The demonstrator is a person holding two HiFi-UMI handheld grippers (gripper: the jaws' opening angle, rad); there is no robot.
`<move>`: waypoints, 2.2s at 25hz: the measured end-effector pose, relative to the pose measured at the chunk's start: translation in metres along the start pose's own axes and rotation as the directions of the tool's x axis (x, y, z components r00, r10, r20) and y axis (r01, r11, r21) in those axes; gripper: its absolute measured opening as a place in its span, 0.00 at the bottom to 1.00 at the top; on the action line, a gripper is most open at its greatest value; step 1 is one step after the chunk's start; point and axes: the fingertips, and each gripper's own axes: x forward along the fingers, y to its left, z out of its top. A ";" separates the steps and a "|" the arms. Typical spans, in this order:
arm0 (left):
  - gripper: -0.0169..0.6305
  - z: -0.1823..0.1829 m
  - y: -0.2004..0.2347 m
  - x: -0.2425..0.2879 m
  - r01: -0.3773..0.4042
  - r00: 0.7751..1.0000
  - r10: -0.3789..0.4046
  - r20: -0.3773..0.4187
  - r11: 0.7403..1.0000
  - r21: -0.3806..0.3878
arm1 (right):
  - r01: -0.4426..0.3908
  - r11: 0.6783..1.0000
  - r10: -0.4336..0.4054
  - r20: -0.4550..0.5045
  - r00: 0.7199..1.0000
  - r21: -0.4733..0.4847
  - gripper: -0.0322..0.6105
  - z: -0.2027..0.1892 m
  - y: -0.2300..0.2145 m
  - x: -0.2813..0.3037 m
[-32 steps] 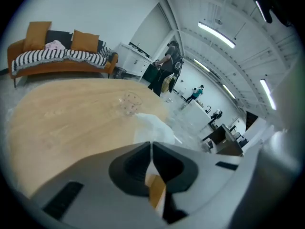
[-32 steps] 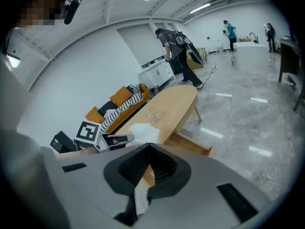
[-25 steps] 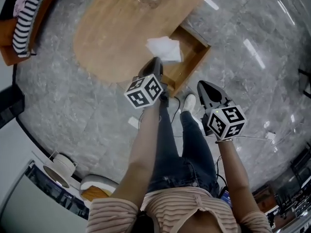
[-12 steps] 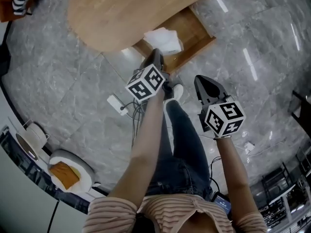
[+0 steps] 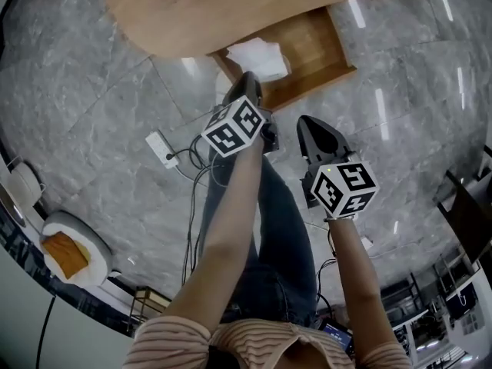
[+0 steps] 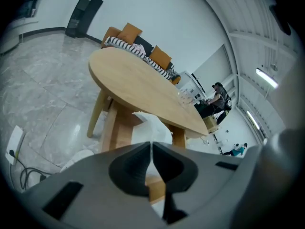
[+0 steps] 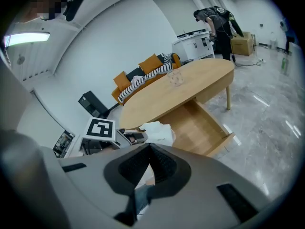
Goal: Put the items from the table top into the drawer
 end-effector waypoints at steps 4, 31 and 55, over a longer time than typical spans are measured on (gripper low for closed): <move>0.06 -0.008 0.009 0.004 -0.010 1.000 0.011 0.020 0.999 -0.036 | 0.002 1.000 -0.002 -0.019 1.000 -0.025 0.06 -0.004 -0.003 0.015; 0.07 -0.082 0.046 0.045 -0.148 0.985 0.140 -0.097 0.985 -0.084 | 0.062 0.997 -0.065 -0.099 0.993 -0.037 0.06 -0.039 -0.038 0.023; 0.13 -0.114 0.047 0.054 -0.198 0.946 0.186 -0.267 0.980 -0.019 | 0.078 0.997 -0.078 -0.090 0.993 -0.002 0.06 -0.040 -0.049 0.024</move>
